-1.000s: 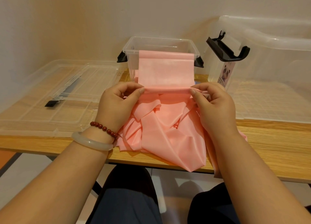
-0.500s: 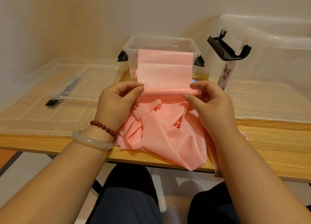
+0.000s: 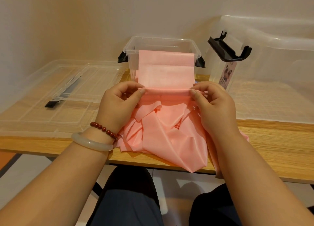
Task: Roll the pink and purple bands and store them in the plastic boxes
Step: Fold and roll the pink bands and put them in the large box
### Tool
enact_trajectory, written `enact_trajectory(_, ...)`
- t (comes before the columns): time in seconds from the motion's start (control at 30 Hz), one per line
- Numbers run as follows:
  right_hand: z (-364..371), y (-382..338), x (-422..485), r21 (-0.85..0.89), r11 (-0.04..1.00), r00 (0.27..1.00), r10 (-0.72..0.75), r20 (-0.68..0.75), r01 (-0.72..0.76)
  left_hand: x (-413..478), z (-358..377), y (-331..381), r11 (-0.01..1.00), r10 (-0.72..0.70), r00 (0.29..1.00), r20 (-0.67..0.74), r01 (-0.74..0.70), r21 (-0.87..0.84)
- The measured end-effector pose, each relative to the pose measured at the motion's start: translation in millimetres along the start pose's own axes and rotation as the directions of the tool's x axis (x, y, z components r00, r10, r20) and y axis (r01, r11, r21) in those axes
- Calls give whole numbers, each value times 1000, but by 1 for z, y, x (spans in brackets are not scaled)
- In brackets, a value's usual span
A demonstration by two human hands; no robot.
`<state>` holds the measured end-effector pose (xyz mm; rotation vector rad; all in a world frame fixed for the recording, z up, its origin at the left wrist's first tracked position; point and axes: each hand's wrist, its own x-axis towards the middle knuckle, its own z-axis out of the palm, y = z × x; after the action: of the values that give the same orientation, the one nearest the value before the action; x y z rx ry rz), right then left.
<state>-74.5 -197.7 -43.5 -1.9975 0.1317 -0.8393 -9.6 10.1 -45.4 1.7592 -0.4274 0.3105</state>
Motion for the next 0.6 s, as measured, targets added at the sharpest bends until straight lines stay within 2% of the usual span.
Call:
enact_trajectory(0.27, -1, -5, -3, 78, 994, 997, 69, 25, -71, 0, -1, -1, 1000, -17, 1000, -10, 17, -13)
enact_trajectory(0.4, -1, -2, -3, 44, 997, 997, 68, 36, -69, 1, -2, -1, 998, 9, 1000, 15, -8, -59)
enact_trajectory(0.6, -1, -2, -2, 53, 997, 998, 60, 19, -61, -2, -2, 2, 999, 33, 997, 73, -30, -37)
